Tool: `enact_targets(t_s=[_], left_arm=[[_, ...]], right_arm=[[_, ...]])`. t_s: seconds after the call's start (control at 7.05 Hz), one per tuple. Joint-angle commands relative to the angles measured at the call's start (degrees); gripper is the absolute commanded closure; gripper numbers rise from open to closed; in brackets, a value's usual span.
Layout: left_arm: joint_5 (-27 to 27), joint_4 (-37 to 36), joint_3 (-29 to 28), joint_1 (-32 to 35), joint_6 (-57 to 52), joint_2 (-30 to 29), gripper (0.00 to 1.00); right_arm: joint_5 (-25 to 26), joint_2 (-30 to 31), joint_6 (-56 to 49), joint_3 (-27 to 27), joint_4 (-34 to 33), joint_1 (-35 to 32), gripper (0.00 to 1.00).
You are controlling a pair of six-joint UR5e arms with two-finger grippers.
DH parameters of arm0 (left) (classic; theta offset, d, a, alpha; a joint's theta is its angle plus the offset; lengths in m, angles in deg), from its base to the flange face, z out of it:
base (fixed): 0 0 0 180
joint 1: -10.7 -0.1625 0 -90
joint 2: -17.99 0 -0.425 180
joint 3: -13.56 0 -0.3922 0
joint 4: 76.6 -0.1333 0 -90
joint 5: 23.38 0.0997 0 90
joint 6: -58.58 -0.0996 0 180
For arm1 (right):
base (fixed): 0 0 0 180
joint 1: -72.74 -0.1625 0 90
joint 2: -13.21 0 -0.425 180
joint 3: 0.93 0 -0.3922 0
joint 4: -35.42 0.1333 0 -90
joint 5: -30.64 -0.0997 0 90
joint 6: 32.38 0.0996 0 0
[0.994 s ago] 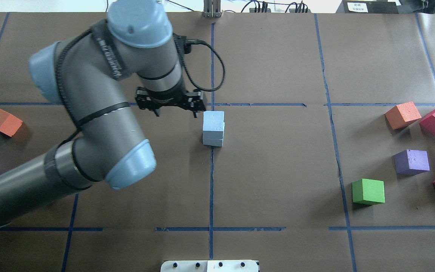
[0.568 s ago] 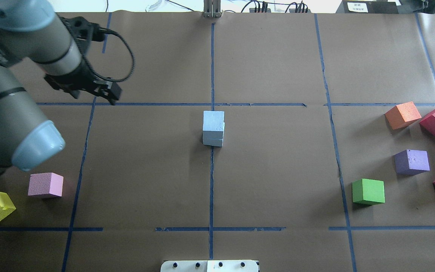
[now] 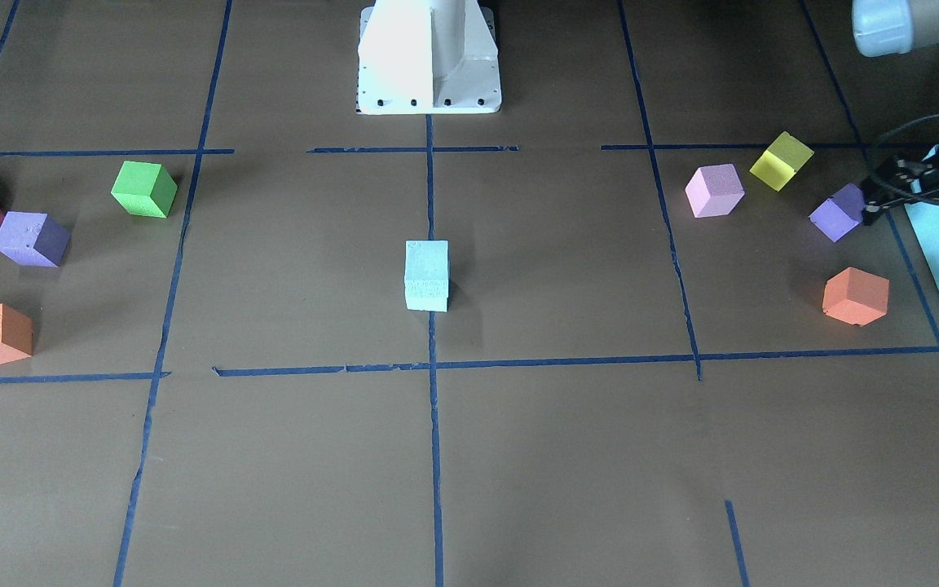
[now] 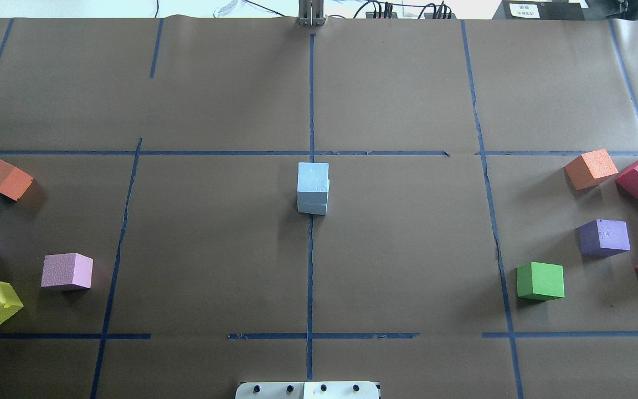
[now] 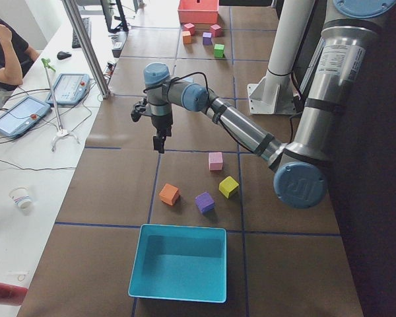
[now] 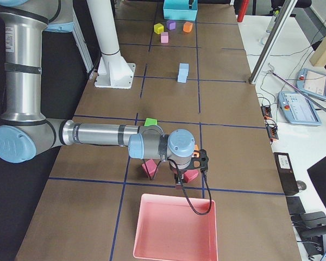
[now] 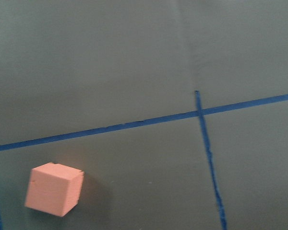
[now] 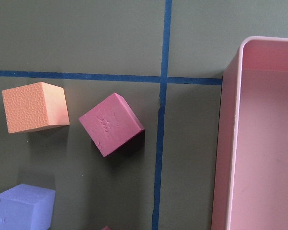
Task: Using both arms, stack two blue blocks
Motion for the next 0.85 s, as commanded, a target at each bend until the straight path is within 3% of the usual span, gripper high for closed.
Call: enact_targets(t_s=[0.0,0.28,0.71], left_arm=[[-5.9,2.1,-7.7,11.8,-14.1,5.0,0.0],[-6.4,8.6,-17.0,15.5,-19.1,7.1,0.0],[-6.4,12.3,-19.6,15.7,-18.4,9.6,0.0]], right_arm=[[-0.2,0.0,0.0,-0.2,0.1,-0.1,0.0],[-0.2,0.1,0.0,0.0,0.0,-0.1,0.0],[-0.2,0.2,-0.1,-0.2,0.0,-0.1,0.0]])
